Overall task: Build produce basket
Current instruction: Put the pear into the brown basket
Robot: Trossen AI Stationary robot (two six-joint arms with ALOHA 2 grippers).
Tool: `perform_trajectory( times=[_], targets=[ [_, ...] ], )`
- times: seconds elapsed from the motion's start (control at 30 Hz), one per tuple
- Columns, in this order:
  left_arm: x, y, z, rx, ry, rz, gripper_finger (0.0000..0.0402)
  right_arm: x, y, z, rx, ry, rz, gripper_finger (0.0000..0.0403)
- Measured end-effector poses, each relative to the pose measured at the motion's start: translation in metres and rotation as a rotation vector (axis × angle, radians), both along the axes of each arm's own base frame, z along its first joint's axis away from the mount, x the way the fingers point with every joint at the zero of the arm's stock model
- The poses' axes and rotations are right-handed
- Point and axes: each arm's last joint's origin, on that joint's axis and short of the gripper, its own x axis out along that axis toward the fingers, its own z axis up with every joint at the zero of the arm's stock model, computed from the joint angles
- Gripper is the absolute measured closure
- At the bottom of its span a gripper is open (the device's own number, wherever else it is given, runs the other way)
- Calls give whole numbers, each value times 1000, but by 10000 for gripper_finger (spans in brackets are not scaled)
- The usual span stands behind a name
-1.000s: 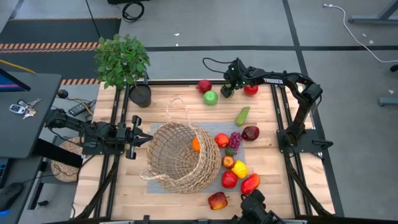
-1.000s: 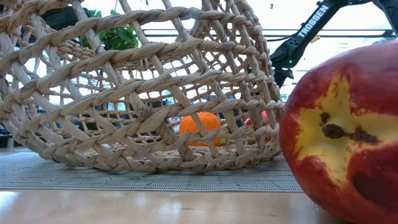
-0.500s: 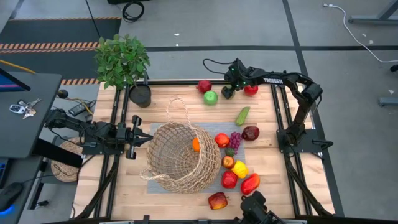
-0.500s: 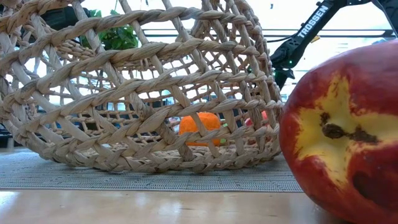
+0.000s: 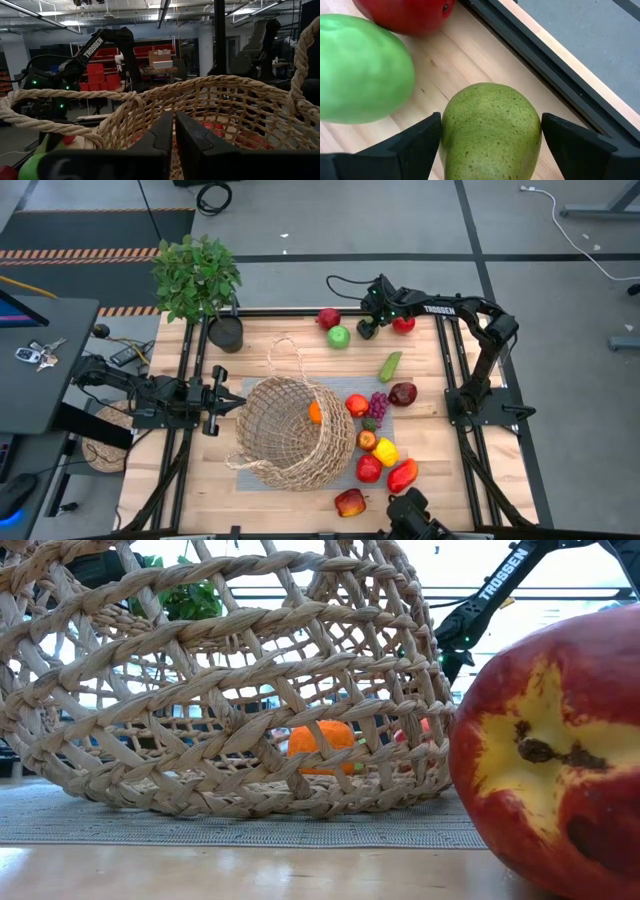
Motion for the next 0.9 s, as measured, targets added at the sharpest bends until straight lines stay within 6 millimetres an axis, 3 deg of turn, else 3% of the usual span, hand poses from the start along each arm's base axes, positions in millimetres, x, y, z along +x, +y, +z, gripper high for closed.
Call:
perform_trajectory(
  times=[0.9],
  targets=[
    [0, 0, 0, 0, 0, 0, 368, 0, 0, 0, 20, -13, -37, 57]
  ],
)
